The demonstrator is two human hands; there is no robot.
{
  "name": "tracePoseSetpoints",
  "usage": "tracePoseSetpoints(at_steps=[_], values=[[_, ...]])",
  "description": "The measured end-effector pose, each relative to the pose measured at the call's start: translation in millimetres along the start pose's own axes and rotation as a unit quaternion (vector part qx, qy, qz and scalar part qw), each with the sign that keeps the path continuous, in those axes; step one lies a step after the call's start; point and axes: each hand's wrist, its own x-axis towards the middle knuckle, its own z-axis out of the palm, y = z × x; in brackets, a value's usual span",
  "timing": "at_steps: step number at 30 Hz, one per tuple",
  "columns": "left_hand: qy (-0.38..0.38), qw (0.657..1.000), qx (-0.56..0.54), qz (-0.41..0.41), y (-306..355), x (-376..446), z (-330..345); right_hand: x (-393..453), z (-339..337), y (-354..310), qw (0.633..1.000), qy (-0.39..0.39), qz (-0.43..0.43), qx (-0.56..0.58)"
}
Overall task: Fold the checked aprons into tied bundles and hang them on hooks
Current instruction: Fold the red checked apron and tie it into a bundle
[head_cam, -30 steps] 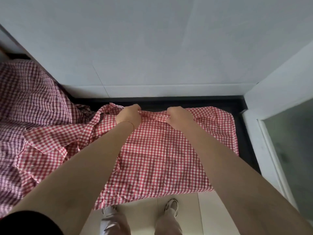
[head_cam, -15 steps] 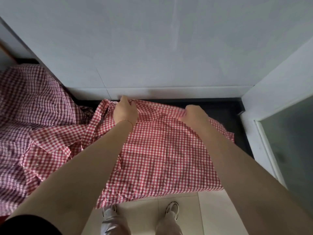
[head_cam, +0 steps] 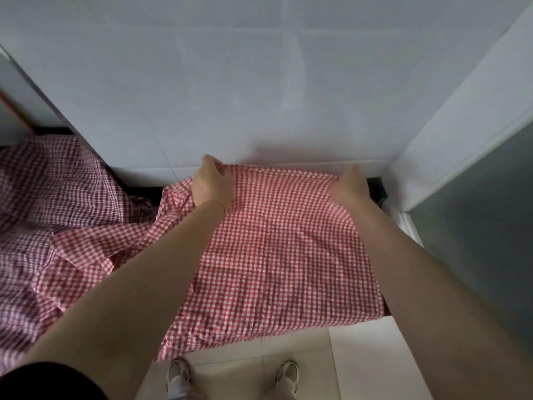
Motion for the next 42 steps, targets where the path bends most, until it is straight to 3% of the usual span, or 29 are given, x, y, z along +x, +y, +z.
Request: tracePoseSetpoints(at_steps=[1,3,5,7,10,13,16,23,29,34,36,39,42], values=[[-0.027,0.999,-0.014,0.027,4,-1,0,-4,0,-2,0.996,0.048,-0.051,0.051],[-0.119,0.988,-0.033,0.095,9,-13,2,-15,2,1,0.980,0.054,-0.155,0.112],[-0.177,0.977,-0.012,0.122,4,-28,8,-20,13,10,0.975,0.042,-0.211,0.055],[-0.196,0.975,0.044,0.099,-9,-44,18,-30,31,21,0.977,0.010,-0.212,-0.013],[-0.233,0.953,0.182,0.058,-30,-84,29,-57,59,40,0.971,-0.119,-0.167,-0.121],[-0.278,0.934,0.222,-0.037,-57,-129,39,-82,85,64,0.927,-0.249,-0.150,-0.237],[-0.311,0.905,0.286,-0.045,-77,-160,46,-100,103,86,0.907,-0.292,-0.161,-0.257],[-0.366,0.864,0.346,0.017,-97,-188,58,-131,128,115,0.908,-0.219,-0.179,-0.309],[-0.378,0.876,0.298,0.042,-113,-188,55,-104,123,124,0.928,-0.125,-0.157,-0.314],[-0.244,0.915,0.314,0.069,-117,-201,47,-122,130,118,0.943,-0.056,-0.135,-0.298],[-0.239,0.916,0.316,0.065,-119,-203,46,-133,135,120,0.947,-0.010,-0.176,-0.269],[-0.268,0.908,0.317,0.067,-120,-203,43,-149,145,128,0.939,-0.047,-0.259,-0.220],[-0.282,0.902,0.317,0.075,-119,-202,40,-155,146,139,0.945,-0.041,-0.237,-0.221]])
